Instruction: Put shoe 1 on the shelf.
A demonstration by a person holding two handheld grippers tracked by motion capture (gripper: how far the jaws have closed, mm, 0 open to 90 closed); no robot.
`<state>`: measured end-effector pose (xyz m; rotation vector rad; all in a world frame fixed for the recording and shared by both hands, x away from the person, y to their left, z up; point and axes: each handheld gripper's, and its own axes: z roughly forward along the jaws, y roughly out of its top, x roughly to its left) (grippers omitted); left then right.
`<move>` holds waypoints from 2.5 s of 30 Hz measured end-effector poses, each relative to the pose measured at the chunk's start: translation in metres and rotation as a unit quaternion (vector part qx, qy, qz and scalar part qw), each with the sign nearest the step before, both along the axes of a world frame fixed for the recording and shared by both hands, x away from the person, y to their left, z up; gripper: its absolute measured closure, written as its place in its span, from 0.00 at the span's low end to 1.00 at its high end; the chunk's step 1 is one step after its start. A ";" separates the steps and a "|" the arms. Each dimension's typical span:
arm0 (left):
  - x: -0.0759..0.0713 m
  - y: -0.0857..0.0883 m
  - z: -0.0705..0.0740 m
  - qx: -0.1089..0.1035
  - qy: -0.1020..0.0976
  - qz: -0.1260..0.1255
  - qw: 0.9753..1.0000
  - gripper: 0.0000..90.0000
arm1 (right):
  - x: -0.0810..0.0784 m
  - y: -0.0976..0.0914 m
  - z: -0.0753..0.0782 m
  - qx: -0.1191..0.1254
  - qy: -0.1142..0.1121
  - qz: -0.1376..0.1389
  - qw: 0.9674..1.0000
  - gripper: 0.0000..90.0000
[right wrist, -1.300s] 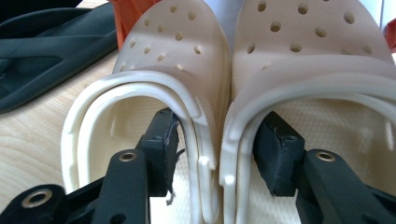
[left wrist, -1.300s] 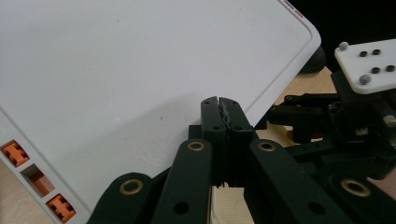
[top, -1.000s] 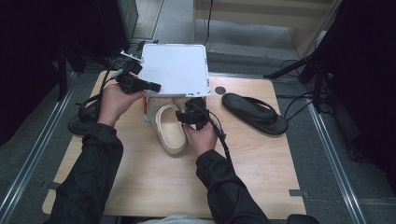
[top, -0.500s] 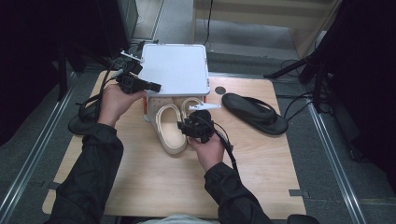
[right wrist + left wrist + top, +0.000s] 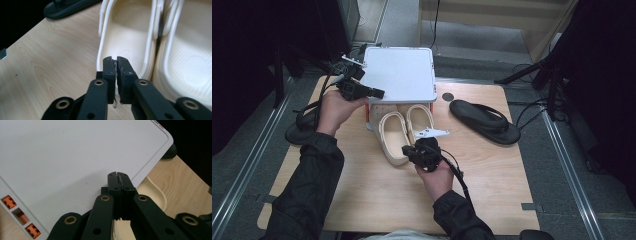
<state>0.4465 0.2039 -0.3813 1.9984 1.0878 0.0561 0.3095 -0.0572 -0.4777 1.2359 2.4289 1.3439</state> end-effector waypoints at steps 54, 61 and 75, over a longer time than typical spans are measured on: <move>0.001 0.001 -0.001 -0.007 0.008 0.006 1.000 1.00 | 0.047 0.067 -0.027 -0.060 0.031 0.004 0.998 1.00; 0.001 0.001 -0.001 -0.008 0.010 0.008 1.000 1.00 | 0.064 0.079 -0.027 -0.058 0.025 -0.012 0.998 1.00; 0.001 0.002 -0.001 -0.013 0.010 0.007 1.000 1.00 | 0.093 0.094 -0.027 -0.077 0.012 -0.042 0.996 1.00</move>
